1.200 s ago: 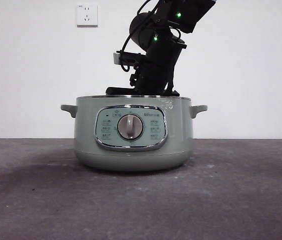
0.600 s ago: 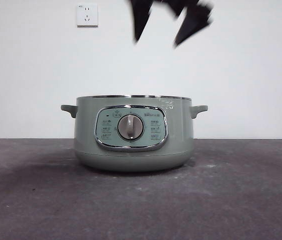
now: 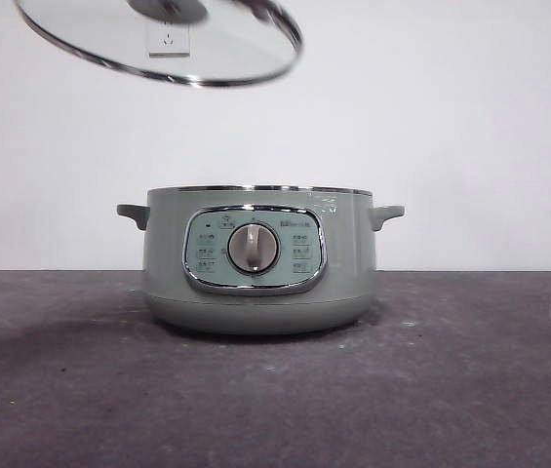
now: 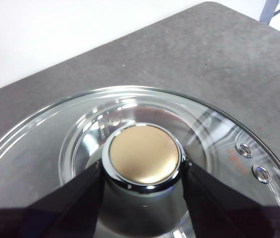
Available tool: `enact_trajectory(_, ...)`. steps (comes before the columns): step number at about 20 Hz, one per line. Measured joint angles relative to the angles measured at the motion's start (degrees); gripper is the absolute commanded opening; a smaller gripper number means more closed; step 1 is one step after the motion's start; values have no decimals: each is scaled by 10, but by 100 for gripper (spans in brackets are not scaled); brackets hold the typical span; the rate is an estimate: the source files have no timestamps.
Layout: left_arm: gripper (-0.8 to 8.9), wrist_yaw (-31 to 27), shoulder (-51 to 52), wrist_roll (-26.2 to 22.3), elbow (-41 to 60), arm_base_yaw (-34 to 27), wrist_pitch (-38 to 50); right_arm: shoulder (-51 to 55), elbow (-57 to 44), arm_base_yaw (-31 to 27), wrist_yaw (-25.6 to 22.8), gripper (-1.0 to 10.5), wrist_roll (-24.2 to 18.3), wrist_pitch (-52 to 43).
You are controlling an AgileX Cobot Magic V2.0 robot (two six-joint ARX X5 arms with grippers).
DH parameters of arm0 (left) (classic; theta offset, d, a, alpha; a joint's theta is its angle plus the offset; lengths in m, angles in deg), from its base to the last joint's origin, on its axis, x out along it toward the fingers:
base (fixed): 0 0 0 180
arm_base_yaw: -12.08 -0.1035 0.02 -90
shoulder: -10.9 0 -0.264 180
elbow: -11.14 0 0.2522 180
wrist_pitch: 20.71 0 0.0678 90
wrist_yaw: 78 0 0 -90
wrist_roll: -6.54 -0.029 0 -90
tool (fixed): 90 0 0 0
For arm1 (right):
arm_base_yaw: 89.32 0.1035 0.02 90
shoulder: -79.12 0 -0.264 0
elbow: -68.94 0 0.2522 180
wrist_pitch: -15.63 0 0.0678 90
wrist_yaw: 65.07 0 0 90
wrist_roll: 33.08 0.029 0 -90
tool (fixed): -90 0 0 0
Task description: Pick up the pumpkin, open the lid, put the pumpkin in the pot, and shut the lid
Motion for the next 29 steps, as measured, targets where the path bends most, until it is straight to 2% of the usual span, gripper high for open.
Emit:
enact_trajectory(4,-9,2,-59,-4,0,8,51,23,0,6,56,599,11,53)
enact_trajectory(8,-9,5,-113,-4,0,16,99,33,0,10,85,599,16,97)
enact_trajectory(13,-8,4,-168,-4,0,23,153,36,0,20,86,599,18,138)
enact_trajectory(19,-9,3,-233,-4,0,23,193,44,0,25,86,599,19,144)
enact_trajectory(29,-9,5,-244,-4,0,25,206,49,0,25,86,598,19,144)
